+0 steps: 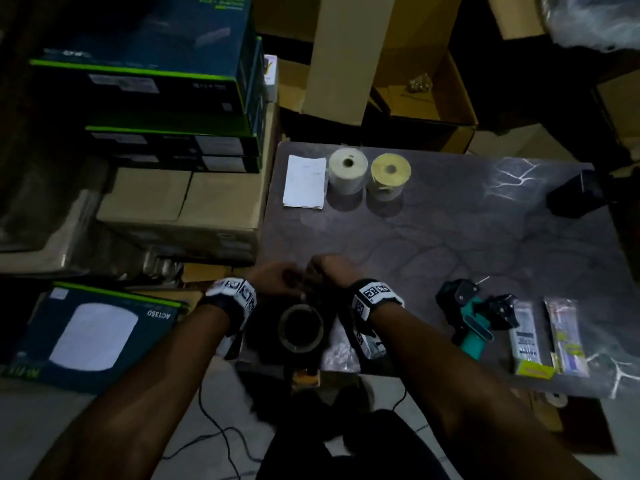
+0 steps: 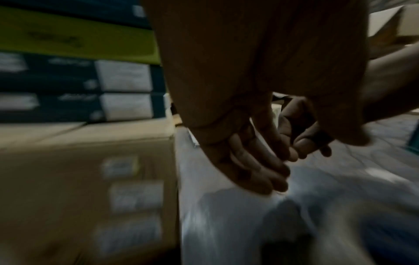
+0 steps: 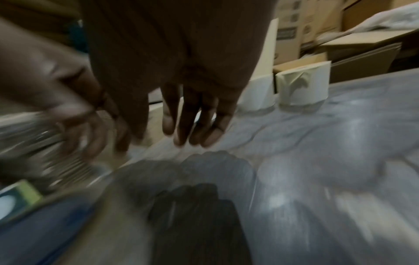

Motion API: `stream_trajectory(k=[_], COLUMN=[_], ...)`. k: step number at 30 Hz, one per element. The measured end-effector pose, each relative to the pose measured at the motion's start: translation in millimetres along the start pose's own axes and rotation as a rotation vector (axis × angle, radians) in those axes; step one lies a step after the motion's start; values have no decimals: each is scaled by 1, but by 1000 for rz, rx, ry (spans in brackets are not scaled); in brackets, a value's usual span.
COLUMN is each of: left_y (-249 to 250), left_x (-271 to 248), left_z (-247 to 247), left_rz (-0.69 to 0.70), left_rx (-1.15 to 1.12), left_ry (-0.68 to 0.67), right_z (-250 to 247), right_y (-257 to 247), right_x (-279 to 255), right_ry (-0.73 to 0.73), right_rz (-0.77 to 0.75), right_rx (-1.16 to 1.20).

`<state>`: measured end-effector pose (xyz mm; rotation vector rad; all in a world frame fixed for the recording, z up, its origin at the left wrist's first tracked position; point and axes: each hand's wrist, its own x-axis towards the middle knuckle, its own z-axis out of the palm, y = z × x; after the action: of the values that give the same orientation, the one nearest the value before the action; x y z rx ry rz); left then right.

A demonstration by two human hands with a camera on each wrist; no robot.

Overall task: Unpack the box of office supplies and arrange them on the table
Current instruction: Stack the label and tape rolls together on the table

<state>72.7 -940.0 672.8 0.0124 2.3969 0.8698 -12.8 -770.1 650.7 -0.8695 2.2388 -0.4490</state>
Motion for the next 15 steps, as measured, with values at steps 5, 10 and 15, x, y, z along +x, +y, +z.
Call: stream_trajectory(k=[5, 10, 15], left_y=[-10, 10, 77], left_x=[-45, -43, -35], left_z=[72, 102, 81], left_rz=[-152, -397, -448], left_rx=[100, -97, -417], left_ry=[181, 383, 538], right_z=[28, 33, 30], right_y=[5, 26, 43], right_x=[-29, -85, -133], right_ry=[-40, 69, 322], right_rz=[4, -39, -178], right_rx=[-13, 121, 262])
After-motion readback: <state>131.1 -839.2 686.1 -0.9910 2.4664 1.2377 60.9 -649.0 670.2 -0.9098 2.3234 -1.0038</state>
